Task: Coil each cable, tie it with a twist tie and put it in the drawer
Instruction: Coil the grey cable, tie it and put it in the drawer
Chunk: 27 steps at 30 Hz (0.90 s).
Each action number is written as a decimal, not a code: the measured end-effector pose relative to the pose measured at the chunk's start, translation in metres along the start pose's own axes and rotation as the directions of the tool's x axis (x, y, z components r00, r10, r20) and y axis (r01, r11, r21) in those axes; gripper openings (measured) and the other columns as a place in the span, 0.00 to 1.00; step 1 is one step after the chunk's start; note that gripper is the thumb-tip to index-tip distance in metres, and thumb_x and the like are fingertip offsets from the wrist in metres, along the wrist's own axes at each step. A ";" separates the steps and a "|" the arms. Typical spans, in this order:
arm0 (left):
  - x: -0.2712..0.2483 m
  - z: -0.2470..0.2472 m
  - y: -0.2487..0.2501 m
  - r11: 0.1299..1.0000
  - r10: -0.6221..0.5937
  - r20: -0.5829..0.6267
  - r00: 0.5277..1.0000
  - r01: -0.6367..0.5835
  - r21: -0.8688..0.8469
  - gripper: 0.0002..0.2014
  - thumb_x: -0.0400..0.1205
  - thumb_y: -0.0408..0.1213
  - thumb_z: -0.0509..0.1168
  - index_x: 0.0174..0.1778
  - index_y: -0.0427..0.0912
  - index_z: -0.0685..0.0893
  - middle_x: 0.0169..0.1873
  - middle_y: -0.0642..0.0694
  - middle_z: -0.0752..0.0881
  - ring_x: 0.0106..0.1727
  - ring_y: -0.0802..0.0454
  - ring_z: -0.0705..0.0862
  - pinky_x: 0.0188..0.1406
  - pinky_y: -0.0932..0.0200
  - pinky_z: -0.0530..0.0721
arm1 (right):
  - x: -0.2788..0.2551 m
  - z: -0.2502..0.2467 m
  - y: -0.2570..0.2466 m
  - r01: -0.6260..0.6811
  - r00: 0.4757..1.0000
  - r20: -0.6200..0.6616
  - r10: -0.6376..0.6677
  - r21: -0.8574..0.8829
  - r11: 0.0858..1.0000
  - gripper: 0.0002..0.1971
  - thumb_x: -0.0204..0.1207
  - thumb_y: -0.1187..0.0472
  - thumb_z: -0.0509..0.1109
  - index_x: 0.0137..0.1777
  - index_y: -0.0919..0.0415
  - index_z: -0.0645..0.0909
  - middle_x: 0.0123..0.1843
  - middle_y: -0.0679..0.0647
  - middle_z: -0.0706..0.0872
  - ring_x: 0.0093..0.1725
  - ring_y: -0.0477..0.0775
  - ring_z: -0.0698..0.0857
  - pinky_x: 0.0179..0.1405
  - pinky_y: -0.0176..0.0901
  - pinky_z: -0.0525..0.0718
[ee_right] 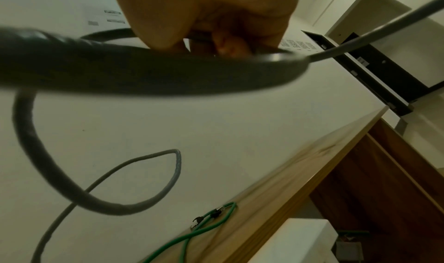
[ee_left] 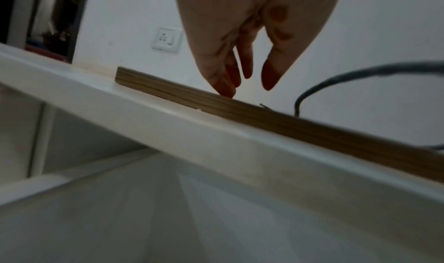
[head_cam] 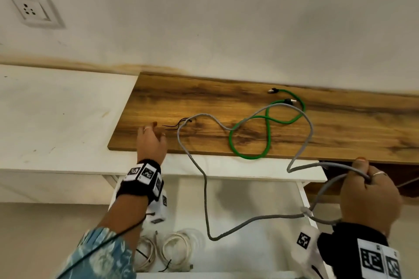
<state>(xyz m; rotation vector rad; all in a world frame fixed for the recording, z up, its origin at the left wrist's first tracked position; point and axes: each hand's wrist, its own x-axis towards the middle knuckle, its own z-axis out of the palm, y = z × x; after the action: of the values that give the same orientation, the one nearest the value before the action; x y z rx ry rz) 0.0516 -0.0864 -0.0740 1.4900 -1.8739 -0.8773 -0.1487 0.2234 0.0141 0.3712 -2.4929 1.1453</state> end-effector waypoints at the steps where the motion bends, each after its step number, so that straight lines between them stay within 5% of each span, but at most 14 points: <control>1: 0.010 0.003 -0.001 0.996 0.051 0.031 0.998 -0.053 0.072 0.21 0.81 0.30 0.62 0.72 0.33 0.73 0.69 0.34 0.73 0.69 0.37 0.73 0.72 0.46 0.71 | 0.000 0.001 0.000 0.004 1.000 -0.003 -0.004 -0.009 1.000 0.23 0.80 0.50 0.52 0.37 0.66 0.78 0.34 0.62 0.75 0.35 0.60 0.70 0.34 0.47 0.64; 6: 0.049 0.011 0.000 0.802 0.178 0.346 0.921 -0.340 0.491 0.25 0.82 0.44 0.62 0.76 0.45 0.72 0.72 0.40 0.73 0.71 0.38 0.70 0.68 0.42 0.73 | 0.001 0.007 0.001 0.028 0.999 -0.033 -0.029 -0.048 0.998 0.25 0.80 0.50 0.52 0.37 0.71 0.79 0.33 0.65 0.75 0.34 0.59 0.69 0.33 0.47 0.62; 10: 0.058 0.011 -0.002 0.811 0.266 0.333 0.905 -0.396 0.430 0.16 0.83 0.42 0.63 0.63 0.41 0.85 0.58 0.38 0.81 0.60 0.39 0.76 0.59 0.46 0.75 | 0.001 0.012 0.003 0.002 1.000 -0.024 -0.004 -0.067 0.998 0.27 0.80 0.47 0.51 0.38 0.70 0.80 0.35 0.68 0.79 0.35 0.62 0.73 0.34 0.50 0.70; 19: 0.059 -0.008 -0.006 0.897 0.054 0.098 0.994 -0.091 0.432 0.13 0.82 0.35 0.61 0.51 0.31 0.88 0.47 0.31 0.86 0.50 0.34 0.83 0.47 0.46 0.81 | -0.005 0.013 -0.007 0.049 0.999 -0.012 -0.051 -0.109 0.993 0.25 0.81 0.51 0.52 0.33 0.69 0.78 0.31 0.61 0.74 0.31 0.61 0.69 0.32 0.46 0.65; 27: 0.071 -0.041 -0.027 0.920 -0.120 -0.020 0.993 0.118 0.373 0.12 0.80 0.32 0.63 0.48 0.28 0.88 0.46 0.27 0.87 0.54 0.29 0.81 0.51 0.45 0.81 | -0.002 0.012 -0.001 -0.023 1.000 -0.024 0.021 -0.107 0.994 0.27 0.81 0.50 0.49 0.38 0.70 0.81 0.34 0.65 0.76 0.34 0.60 0.68 0.35 0.48 0.64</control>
<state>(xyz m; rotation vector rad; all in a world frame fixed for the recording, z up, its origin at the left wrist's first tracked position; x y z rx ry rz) 0.0846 -0.1655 -0.0671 1.8457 -2.0531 -0.5928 -0.1489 0.2137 0.0071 0.3003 -2.5318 1.0126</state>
